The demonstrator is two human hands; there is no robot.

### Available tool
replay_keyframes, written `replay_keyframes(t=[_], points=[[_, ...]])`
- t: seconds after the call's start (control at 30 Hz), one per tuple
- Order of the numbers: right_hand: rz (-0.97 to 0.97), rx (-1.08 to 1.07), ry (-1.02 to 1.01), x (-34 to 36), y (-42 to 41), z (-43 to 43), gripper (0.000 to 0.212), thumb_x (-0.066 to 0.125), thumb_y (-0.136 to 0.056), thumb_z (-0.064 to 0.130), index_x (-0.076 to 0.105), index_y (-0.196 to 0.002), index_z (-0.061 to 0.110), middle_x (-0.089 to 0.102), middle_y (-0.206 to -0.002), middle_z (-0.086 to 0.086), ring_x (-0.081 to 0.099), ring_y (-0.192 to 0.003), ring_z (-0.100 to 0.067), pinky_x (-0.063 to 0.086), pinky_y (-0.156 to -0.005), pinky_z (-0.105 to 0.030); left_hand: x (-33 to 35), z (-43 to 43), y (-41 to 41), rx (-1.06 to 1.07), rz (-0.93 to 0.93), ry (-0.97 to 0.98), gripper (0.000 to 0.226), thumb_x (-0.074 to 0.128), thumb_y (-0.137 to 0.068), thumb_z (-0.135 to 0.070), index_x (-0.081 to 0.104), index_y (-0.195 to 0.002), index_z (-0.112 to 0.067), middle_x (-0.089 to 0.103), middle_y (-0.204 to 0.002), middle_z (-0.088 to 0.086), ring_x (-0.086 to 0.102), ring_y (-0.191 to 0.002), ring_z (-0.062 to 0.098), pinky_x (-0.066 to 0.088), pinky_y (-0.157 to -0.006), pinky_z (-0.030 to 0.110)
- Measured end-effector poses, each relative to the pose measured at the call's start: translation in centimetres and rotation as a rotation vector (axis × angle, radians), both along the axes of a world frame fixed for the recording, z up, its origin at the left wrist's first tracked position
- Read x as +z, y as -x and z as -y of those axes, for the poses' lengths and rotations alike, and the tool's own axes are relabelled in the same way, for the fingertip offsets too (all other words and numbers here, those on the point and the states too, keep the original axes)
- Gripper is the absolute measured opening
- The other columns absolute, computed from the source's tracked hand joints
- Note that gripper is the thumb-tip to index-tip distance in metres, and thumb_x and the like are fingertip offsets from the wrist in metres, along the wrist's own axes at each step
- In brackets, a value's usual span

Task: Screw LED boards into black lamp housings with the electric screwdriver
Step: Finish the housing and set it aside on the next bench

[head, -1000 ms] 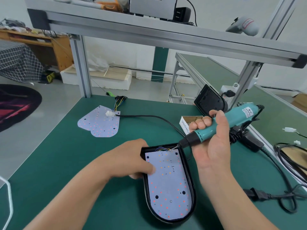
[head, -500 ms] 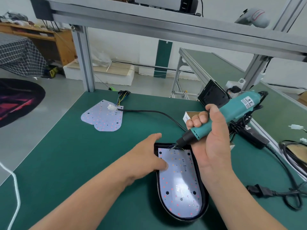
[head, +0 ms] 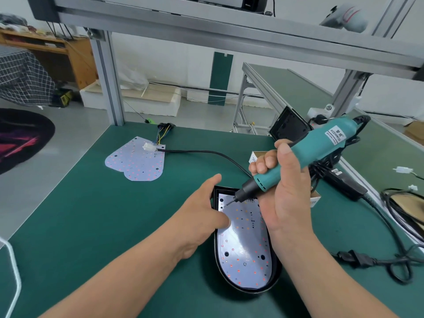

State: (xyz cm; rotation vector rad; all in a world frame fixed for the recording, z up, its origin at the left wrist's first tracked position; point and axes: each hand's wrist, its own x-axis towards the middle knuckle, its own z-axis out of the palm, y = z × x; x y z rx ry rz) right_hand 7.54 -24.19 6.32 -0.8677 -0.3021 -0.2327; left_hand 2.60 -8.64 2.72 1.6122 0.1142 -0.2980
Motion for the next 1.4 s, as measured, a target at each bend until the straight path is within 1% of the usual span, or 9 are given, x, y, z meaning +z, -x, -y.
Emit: replay_keyframes(t=[0.23,0.4,0.67,0.83,1.0,1.13,1.2,1.3,1.4], points=[[0.047,-0.004,0.064,-0.1,0.0,-0.2,0.003,0.061,-0.101,0.017,0.058,-0.100,0.015,0.048,-0.072,-0.002,0.050,-0.064,-0.021,0.051,-0.071,-0.034,-0.3,0.3,0.0,0.006,0.011,-0.024,0.109,0.064,-0.062,-0.004,0.035,-0.160,-0.042,0.073,-0.121,0.000,0.068,-0.115,0.030,0.052,-0.109,0.051],[0.080,-0.017,0.117,-0.4,0.1,-0.4,0.010,0.066,-0.099,0.018,0.059,-0.103,0.015,0.046,-0.074,-0.005,0.047,-0.066,-0.024,0.050,-0.074,-0.036,-0.3,0.3,-0.1,0.000,0.020,-0.020,0.108,0.065,-0.062,-0.005,0.036,-0.159,-0.043,0.072,-0.121,-0.010,0.069,-0.112,0.017,0.054,-0.105,0.035],[0.157,0.042,0.204,-0.6,0.4,-0.8,0.009,0.066,-0.096,0.021,0.064,-0.105,0.020,0.052,-0.072,-0.002,0.050,-0.066,-0.023,0.048,-0.072,-0.037,-0.1,0.3,0.0,-0.002,0.028,-0.031,0.112,0.065,-0.062,-0.007,0.030,-0.163,-0.041,0.060,-0.139,-0.017,0.062,-0.127,0.012,0.047,-0.115,0.039],[0.230,0.153,0.287,-0.7,0.6,-1.0,0.008,0.067,-0.097,0.019,0.059,-0.098,0.021,0.050,-0.071,-0.001,0.049,-0.063,-0.023,0.047,-0.071,-0.039,0.0,0.3,0.0,0.006,0.021,-0.056,0.109,0.064,-0.060,-0.007,0.034,-0.162,-0.032,0.062,-0.142,-0.007,0.059,-0.130,0.018,0.045,-0.118,0.045],[0.247,0.258,0.361,-1.1,0.5,-0.9,0.030,0.080,-0.094,0.034,0.058,-0.103,0.016,0.057,-0.073,-0.001,0.054,-0.067,-0.024,0.046,-0.079,-0.047,-0.1,0.1,0.1,0.007,0.025,-0.089,0.106,0.064,-0.059,-0.006,0.040,-0.160,-0.028,0.063,-0.144,0.001,0.057,-0.135,0.023,0.043,-0.119,0.049],[0.218,0.275,0.335,-1.1,0.5,-0.6,0.033,0.080,-0.093,0.034,0.061,-0.113,0.015,0.059,-0.078,-0.001,0.055,-0.073,-0.024,0.045,-0.084,-0.048,-0.1,0.1,0.0,0.011,0.027,-0.098,0.108,0.065,-0.060,-0.008,0.038,-0.161,-0.034,0.062,-0.143,0.001,0.057,-0.133,0.023,0.044,-0.119,0.048],[0.215,0.268,0.313,-0.9,0.7,-0.4,0.036,0.079,-0.094,0.036,0.062,-0.115,0.014,0.059,-0.079,-0.002,0.055,-0.075,-0.023,0.046,-0.085,-0.045,0.0,0.2,0.0,0.012,0.029,-0.100,0.110,0.066,-0.060,-0.010,0.034,-0.163,-0.036,0.060,-0.142,-0.005,0.056,-0.132,0.018,0.045,-0.117,0.041],[0.250,0.225,0.269,0.0,0.8,-0.3,0.038,0.079,-0.093,0.040,0.064,-0.119,0.015,0.057,-0.080,-0.002,0.054,-0.077,-0.023,0.048,-0.086,-0.043,0.1,0.1,0.0,0.014,0.014,-0.089,0.113,0.067,-0.061,-0.013,0.029,-0.164,-0.035,0.059,-0.136,-0.014,0.058,-0.124,0.006,0.048,-0.104,0.029],[0.281,0.173,0.196,1.2,0.6,0.9,0.037,0.076,-0.095,0.039,0.063,-0.119,0.015,0.057,-0.081,-0.003,0.054,-0.076,-0.023,0.051,-0.083,-0.042,-0.2,0.0,0.0,0.022,0.013,-0.111,0.105,0.067,-0.063,-0.019,0.033,-0.160,-0.037,0.069,-0.121,-0.007,0.069,-0.110,0.016,0.058,-0.100,0.038]])
